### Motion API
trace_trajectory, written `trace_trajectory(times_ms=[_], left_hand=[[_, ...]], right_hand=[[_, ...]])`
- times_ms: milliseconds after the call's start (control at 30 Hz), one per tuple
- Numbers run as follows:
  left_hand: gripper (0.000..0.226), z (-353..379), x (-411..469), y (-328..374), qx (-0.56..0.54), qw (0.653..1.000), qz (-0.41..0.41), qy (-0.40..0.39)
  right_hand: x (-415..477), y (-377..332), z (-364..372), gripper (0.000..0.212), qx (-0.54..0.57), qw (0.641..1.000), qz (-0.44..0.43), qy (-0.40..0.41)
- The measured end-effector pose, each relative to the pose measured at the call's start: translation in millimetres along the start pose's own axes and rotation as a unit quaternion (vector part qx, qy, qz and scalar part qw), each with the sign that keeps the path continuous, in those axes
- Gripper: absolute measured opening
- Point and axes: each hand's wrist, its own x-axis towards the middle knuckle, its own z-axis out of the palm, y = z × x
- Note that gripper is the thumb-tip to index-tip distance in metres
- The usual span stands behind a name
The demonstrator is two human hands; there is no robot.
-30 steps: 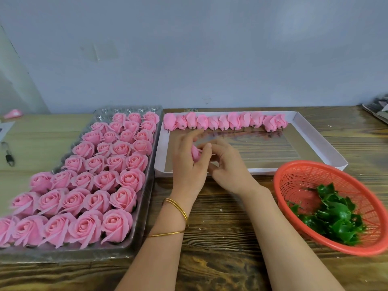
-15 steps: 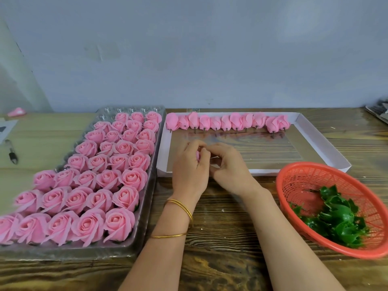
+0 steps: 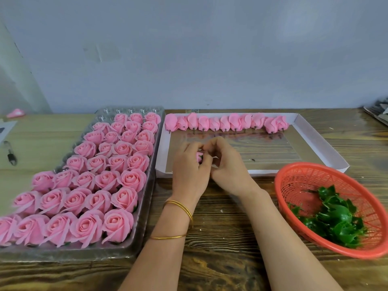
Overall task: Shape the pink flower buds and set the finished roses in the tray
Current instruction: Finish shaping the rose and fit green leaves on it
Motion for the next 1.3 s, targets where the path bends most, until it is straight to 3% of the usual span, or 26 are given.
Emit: trace_trajectory(times_ms=[500,567,700,800,933,1133,1300], left_hand=[[0.011,4,1,-3,0.028,0.999,-0.015,-0.015],[0.009,4,1,-3,0.025,0.999,-0.015,-0.014],[0.009,3,2,-4,0.021,0.999,-0.028,-0.017],[0.010,3,3,-3,0.018,0.999,-0.037,-0.015],[0.011,-1,3,-2,0.007,0.999,-0.038,-0.001],[0.010,-11,10,7,-0.004,0.999,-0.041,0.030],[0.013,-30,19,19,-0.013,0.998,-0.042,0.044]], right_hand=[[0,4,1,0.030,0.002,1.000,0.017,0.014],[0,3,1,0.038,-0.003,1.000,0.013,0.012],[-1,1,0,0.080,0.004,1.000,-0.013,0.002],[0,2,-1,0.089,0.000,1.000,-0.006,0.004],[0,0,-1,0.079,0.032,0.999,0.041,0.014],[6,2,-6,0.028,0.099,0.981,0.072,0.150],[9,11,-6,0.024,0.068,0.976,0.083,0.192]])
